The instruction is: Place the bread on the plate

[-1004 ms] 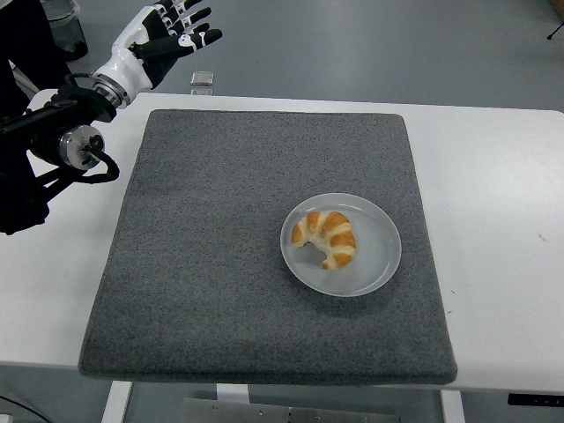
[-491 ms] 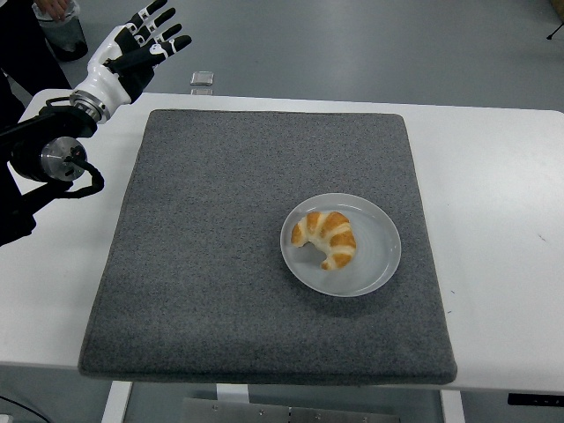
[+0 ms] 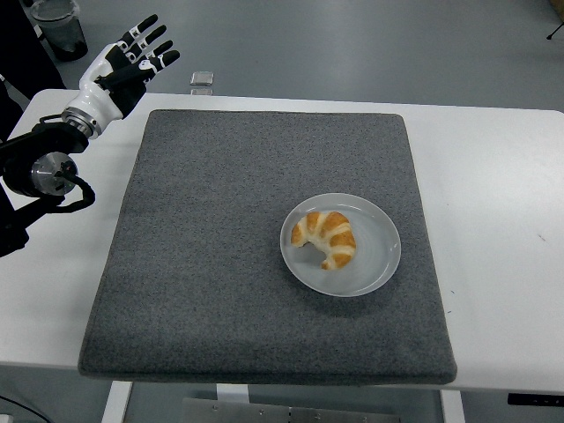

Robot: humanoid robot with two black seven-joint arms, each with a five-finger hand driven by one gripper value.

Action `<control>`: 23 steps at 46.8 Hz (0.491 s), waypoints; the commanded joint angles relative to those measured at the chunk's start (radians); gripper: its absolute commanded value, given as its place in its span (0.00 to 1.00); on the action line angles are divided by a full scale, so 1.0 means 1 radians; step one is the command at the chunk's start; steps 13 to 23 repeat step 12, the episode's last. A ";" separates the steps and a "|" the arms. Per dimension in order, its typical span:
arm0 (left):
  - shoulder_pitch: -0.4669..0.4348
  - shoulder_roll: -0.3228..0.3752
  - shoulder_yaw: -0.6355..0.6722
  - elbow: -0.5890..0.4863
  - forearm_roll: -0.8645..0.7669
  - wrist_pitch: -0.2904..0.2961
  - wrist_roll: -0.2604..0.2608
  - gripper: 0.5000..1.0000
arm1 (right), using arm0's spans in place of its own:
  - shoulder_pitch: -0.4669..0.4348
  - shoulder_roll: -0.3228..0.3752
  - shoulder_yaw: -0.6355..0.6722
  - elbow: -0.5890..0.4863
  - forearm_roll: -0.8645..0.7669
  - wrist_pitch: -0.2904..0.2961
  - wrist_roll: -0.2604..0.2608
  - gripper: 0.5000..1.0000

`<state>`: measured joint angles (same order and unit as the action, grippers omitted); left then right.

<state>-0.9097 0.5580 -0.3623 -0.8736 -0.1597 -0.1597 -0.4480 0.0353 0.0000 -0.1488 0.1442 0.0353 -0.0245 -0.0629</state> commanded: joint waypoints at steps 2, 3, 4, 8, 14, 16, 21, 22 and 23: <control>0.000 0.000 0.000 -0.001 0.000 -0.001 0.000 0.98 | 0.000 0.000 0.000 0.000 0.000 0.000 0.000 0.86; 0.000 0.000 0.000 -0.001 0.000 -0.001 0.000 0.98 | 0.000 0.000 0.000 0.000 0.000 0.000 0.000 0.86; 0.002 0.000 0.000 -0.001 0.000 -0.001 0.000 0.98 | 0.000 0.000 0.000 0.000 0.000 0.000 0.000 0.86; 0.005 0.000 0.000 -0.001 0.000 -0.001 0.000 0.98 | 0.000 0.000 0.000 0.000 -0.002 0.000 0.000 0.86; 0.005 0.000 0.000 -0.001 0.000 -0.001 0.000 0.98 | -0.002 0.000 0.000 0.002 -0.003 0.000 0.000 0.86; 0.005 0.000 0.000 -0.001 0.000 -0.001 0.000 0.98 | -0.002 0.000 0.000 0.002 -0.003 0.000 0.000 0.86; 0.005 0.000 0.000 -0.001 0.000 -0.001 0.000 0.98 | -0.002 0.000 0.000 0.002 -0.003 0.000 0.000 0.86; 0.005 0.000 0.000 -0.001 0.000 -0.001 0.000 0.98 | -0.002 0.000 0.000 0.002 -0.003 0.000 0.000 0.86; 0.005 0.000 0.000 -0.001 0.000 -0.001 0.000 0.98 | -0.002 0.000 0.000 0.002 -0.003 0.000 0.000 0.86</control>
